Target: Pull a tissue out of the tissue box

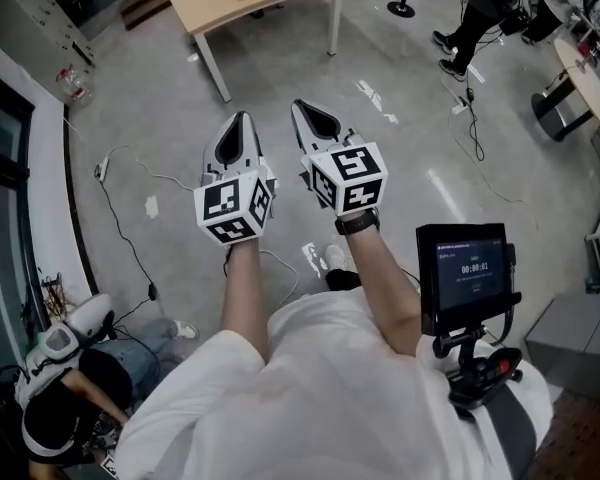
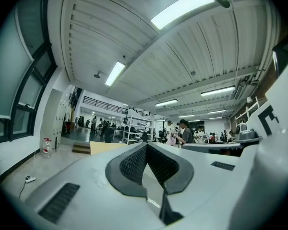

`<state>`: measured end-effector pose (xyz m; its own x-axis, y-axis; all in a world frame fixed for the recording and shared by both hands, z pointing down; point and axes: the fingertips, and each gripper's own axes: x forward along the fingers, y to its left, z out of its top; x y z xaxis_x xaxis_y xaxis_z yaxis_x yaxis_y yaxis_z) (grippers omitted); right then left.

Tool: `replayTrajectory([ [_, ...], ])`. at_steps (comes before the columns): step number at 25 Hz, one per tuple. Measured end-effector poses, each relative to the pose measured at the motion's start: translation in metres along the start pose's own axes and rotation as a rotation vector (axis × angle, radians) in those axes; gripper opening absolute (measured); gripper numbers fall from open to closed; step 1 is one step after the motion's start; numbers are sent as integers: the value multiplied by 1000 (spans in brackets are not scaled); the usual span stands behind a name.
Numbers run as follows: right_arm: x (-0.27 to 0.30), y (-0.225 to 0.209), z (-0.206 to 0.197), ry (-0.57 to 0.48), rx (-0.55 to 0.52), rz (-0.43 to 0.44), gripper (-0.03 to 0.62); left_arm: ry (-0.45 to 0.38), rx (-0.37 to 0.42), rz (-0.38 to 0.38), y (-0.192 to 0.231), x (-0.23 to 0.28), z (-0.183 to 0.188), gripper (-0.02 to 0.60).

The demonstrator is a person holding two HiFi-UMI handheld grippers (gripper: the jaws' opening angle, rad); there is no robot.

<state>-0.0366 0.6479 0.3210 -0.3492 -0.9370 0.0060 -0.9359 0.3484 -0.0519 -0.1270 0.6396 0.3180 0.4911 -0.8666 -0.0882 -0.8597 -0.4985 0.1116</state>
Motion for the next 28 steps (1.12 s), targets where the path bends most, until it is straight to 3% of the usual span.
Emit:
replayTrajectory([
  [9,59,-66,23,-34,-20,31,-2,-1,9,-9,-8,98,3,2],
  [16,120,-131,25,-33,-2,79,-2,-1,5,44,1,177,-8,2],
  [24,138,-155,5,-15,28,115,-2,-7,-13,85,5,199,-26,2],
  [28,171,-177,-12,24,70,126,-2,29,-21,112,21,227,-41,2],
])
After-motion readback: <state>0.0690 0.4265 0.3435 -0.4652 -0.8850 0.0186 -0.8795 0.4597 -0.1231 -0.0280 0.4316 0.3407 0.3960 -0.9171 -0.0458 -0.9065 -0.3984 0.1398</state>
